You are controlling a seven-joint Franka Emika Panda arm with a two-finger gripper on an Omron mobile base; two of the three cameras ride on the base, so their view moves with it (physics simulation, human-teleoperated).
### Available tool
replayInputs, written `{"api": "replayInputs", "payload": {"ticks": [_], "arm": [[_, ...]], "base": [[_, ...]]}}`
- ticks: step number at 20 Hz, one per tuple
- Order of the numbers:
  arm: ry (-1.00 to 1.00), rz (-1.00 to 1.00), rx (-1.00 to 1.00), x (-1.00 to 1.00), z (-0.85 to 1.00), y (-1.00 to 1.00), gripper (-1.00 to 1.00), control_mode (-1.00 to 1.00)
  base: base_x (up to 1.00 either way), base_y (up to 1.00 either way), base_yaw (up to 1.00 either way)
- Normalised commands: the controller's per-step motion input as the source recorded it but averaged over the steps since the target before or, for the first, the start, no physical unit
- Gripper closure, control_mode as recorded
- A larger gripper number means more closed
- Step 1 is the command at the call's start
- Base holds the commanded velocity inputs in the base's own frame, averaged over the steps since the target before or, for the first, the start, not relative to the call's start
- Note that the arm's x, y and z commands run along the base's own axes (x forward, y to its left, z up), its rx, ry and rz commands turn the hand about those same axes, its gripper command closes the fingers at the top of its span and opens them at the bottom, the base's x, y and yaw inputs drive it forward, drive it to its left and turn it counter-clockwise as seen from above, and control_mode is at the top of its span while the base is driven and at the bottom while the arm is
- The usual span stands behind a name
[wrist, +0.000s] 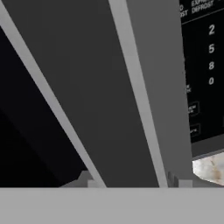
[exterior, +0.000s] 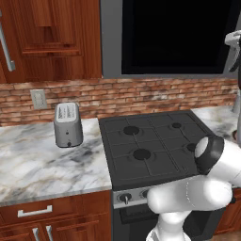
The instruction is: Pick the potato from the counter and place it in the microwave. Then turn on the microwave.
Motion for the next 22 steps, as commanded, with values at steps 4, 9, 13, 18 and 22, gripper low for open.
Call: {"api": "replayInputs", "payload": {"ticks": [4, 9, 13, 18, 22], "arm": [[-0.08, 0.00, 0.00, -1.00, 0.24, 0.68, 1.00, -1.00], [-0.16, -0.01, -0.06, -1.00, 0.14, 0.81, 1.00, -1.00], [-0.16, -0.07, -0.13, -1.00, 0.06, 0.94, 1.00, -1.00], [-0.11, -0.10, -0.14, -1.00, 0.09, 0.97, 1.00, -1.00], [-0.05, -0.13, -0.13, -1.00, 0.09, 1.00, 1.00, -1.00]], "base": [[0.00, 0.00, 0.00], [0.00, 0.00, 0.00], [0.00, 0.00, 0.00], [0.00, 0.00, 0.00], [0.00, 0.00, 0.00]]}}
